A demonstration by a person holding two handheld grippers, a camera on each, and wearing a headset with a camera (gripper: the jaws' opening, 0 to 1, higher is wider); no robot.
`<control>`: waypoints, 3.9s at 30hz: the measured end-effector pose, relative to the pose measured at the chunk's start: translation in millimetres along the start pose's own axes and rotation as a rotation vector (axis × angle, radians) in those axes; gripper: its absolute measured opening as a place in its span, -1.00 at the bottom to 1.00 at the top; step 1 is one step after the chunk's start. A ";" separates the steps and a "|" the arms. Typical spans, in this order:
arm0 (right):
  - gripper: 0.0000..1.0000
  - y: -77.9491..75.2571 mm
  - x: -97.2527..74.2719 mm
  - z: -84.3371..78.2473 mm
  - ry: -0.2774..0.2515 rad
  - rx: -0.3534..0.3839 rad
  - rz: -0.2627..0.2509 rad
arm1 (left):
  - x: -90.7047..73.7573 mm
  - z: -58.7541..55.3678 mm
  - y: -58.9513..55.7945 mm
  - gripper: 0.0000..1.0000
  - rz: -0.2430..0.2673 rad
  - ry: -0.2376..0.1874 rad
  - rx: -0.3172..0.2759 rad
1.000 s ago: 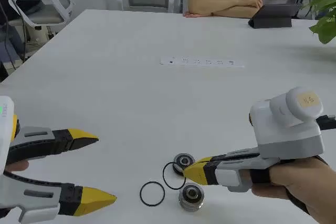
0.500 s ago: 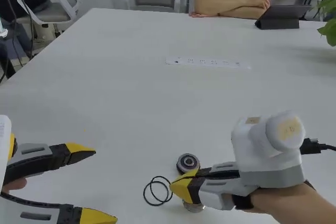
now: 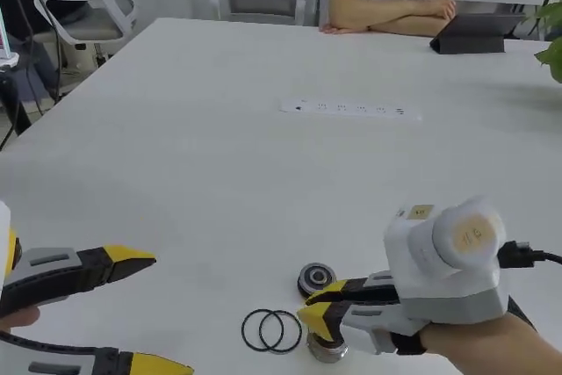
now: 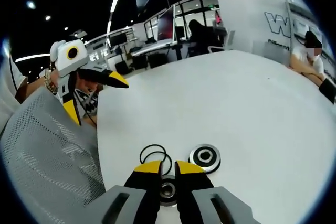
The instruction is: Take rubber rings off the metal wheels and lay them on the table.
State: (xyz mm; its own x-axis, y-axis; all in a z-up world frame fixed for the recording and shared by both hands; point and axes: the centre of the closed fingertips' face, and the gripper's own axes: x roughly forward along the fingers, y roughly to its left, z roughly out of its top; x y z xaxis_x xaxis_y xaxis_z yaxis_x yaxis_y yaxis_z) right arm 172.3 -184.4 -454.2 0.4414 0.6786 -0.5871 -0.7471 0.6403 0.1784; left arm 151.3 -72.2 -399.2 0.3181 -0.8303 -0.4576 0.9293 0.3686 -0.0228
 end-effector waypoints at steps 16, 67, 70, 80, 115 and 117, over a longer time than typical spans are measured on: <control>-0.72 -43.7 -25.3 19.7 -0.115 0.066 -0.101 | 2.2 38.4 15.7 0.35 -0.028 -0.008 0.095; -0.54 -53.8 -15.8 -22.7 0.029 0.033 -0.117 | 160.9 24.1 5.5 -0.60 -0.188 0.116 0.277; -0.50 -50.5 -14.1 -24.0 0.039 0.018 -0.105 | 163.1 24.0 5.3 -0.70 -0.188 0.112 0.271; -0.37 -41.0 -10.5 -22.7 0.031 0.003 -0.055 | 166.9 15.6 1.9 -0.83 -0.204 0.142 0.237; -0.74 -36.5 -9.1 -29.6 0.056 -0.028 -0.034 | 167.6 16.0 -16.6 -0.85 -0.260 0.114 0.216; -0.78 -36.3 -9.6 -29.7 0.057 -0.038 -0.031 | 167.6 15.9 -16.4 -0.86 -0.258 0.115 0.214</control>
State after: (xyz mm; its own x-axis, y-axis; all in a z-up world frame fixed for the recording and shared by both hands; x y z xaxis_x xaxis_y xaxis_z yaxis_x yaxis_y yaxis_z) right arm 180.4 -224.9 -478.5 0.4365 0.6359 -0.6365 -0.7520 0.6463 0.1300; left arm 192.4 -224.1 -461.4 0.0559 -0.8278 -0.5582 0.9984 0.0466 0.0309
